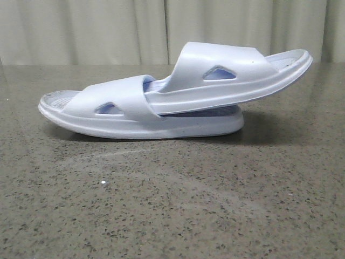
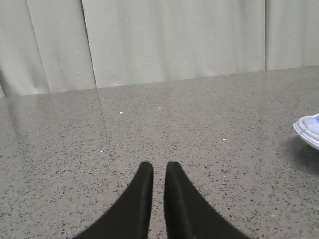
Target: Insert blue slippers together front up
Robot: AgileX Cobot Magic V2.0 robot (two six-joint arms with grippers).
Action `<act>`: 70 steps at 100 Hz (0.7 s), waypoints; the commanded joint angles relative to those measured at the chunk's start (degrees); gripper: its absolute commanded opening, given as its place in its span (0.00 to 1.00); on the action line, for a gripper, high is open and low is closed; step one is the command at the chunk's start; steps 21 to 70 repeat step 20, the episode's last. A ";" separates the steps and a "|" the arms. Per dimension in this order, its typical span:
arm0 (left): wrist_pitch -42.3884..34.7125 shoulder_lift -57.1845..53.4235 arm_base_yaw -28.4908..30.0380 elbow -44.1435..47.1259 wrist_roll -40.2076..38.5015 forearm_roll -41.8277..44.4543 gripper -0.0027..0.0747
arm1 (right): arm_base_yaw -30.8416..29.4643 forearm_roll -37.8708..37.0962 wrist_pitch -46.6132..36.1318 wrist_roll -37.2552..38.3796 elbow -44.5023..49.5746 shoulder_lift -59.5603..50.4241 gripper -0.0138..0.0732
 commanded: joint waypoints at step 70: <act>-3.85 -1.63 0.07 0.40 -0.70 -0.05 0.06 | -0.39 -0.60 -4.12 0.26 1.15 -1.15 0.04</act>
